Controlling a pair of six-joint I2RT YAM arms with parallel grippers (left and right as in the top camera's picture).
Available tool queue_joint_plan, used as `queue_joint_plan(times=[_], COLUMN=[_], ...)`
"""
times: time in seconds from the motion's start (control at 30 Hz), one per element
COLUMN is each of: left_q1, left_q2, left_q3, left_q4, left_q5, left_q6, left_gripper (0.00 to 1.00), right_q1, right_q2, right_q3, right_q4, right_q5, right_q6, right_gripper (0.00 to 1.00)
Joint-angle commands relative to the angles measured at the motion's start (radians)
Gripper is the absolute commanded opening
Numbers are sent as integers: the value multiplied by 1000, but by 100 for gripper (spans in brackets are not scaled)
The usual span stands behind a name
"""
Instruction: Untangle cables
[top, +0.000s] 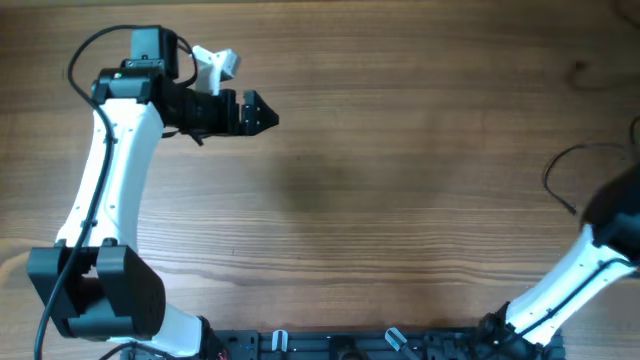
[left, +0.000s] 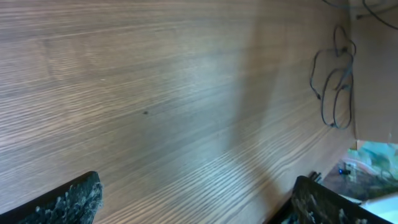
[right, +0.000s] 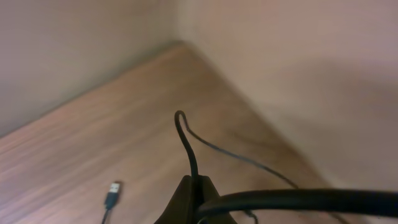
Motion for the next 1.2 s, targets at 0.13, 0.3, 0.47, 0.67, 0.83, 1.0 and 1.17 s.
queue_joint_plan(times=[0.13,0.3,0.47,0.67,0.83,1.0,1.17], left_q1=[-43,-47,-47,-47,-47,-47,-46], left_q2=[-17,-17,-17,-17,-17,-17,-17], left_q3=[2,2,2,2,2,2,2], left_q4=[9,8,9,8,10,12,83], left_q5=[28,35,35,54,53,50,-1], left_q6=[4,5,5,10,17,77,96], left_gripper=[100,100,100,100,100,100,100], right_q1=[-129,-54,-22,-21,-21,22,82], right_q2=[35,61,61,61,32,-164,-380], right_q3=[37,38,37,38,40,40,40], right_q4=[-16,-13,-7,-21,-85,-145,-504], right_q5=[-144,-143,-140,-192,-188,-73,249], right_q6=[31,-13,-32,-39,72,114,482], right_gripper=[4,4,5,100,100,100,100])
